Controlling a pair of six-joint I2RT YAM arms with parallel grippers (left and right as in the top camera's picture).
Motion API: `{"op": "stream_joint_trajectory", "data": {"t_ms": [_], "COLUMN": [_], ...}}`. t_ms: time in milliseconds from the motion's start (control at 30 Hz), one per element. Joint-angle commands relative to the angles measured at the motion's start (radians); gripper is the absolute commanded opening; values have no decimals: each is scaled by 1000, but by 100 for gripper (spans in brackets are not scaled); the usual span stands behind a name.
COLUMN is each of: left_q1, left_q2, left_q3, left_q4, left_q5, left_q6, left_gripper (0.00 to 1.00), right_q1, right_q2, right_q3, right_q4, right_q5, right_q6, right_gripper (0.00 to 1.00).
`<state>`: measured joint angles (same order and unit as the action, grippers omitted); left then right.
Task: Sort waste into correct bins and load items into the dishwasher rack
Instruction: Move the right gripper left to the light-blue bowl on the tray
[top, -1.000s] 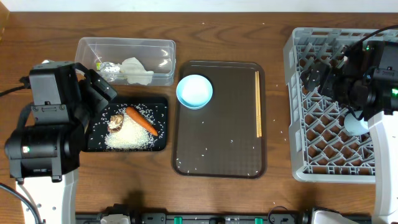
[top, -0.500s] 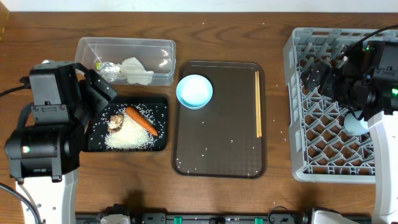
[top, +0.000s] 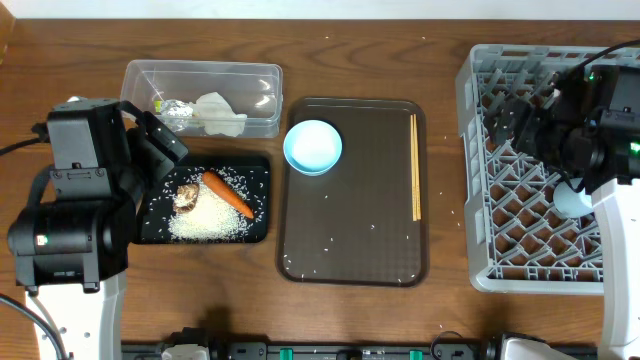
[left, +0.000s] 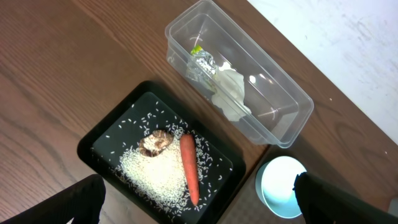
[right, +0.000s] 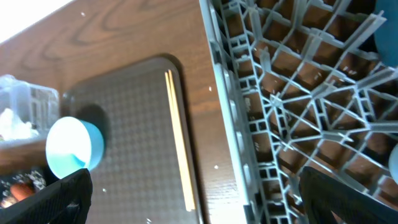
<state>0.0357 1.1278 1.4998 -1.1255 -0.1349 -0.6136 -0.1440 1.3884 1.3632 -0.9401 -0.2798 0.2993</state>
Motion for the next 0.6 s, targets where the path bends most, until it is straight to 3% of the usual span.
{"op": "stream_joint_trajectory", "data": {"t_ms": [0, 133, 267, 400, 567], "left_q1": [-2, -2, -2, -2, -2], "left_q2": [4, 4, 4, 4, 4], "left_q3": [3, 3, 3, 3, 3], "left_q4": [-3, -3, -3, -3, -3], "left_q5": [-16, -16, -16, -16, -16], "left_q6": [-2, -2, -2, -2, -2], "left_gripper": [98, 98, 98, 98, 98], "right_q1": [5, 7, 87, 282, 607], "right_q2": [2, 2, 5, 9, 67], "right_q3": [14, 14, 14, 14, 14], "right_q4": [-2, 34, 205, 311, 384], "right_q5": [-71, -230, -383, -245, 159], "right_q6": [126, 282, 261, 260, 190], "right_gripper": [99, 99, 99, 99, 99]}}
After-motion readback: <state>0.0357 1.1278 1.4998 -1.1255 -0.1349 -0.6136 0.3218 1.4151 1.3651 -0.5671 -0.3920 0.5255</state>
